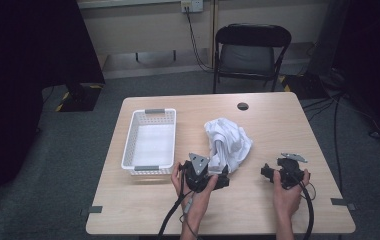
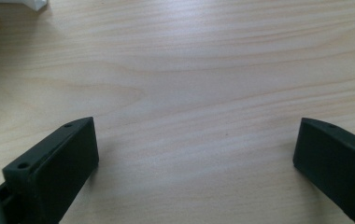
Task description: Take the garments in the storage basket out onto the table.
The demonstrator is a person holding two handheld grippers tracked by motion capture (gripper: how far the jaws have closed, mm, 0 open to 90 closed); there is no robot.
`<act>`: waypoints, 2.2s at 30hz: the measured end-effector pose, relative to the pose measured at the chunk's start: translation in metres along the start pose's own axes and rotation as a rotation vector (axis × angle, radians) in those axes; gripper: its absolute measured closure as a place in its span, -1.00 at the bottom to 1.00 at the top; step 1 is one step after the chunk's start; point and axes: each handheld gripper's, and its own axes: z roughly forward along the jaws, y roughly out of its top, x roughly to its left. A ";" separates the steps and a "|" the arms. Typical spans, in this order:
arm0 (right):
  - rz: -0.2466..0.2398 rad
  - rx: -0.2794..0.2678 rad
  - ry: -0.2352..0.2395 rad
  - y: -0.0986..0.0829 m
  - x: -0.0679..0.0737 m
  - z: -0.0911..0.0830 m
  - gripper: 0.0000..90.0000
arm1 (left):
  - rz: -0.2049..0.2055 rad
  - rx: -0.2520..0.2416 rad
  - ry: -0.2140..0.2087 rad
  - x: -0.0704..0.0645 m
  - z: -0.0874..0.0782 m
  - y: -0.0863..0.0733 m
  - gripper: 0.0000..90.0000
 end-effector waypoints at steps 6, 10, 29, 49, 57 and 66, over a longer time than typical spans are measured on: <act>0.000 0.000 0.000 0.000 0.000 0.000 -1.00 | 0.005 0.004 0.011 0.003 -0.004 -0.006 -0.98; 0.000 0.000 0.000 0.000 0.000 0.000 -1.00 | -0.008 0.011 0.009 0.012 -0.013 -0.011 -0.98; 0.000 0.000 0.000 0.000 0.000 0.000 -1.00 | -0.077 -0.021 0.110 0.059 -0.051 -0.022 -0.96; 0.005 0.000 -0.004 0.000 0.001 0.000 -1.00 | -0.222 0.082 0.221 0.120 -0.058 -0.050 -0.97; 0.005 0.000 -0.004 0.000 0.001 0.000 -1.00 | -0.249 0.152 0.288 0.132 -0.049 -0.062 -0.97; 0.005 0.000 -0.004 0.000 0.001 0.000 -1.00 | -0.247 0.218 0.310 0.138 -0.035 -0.072 -0.97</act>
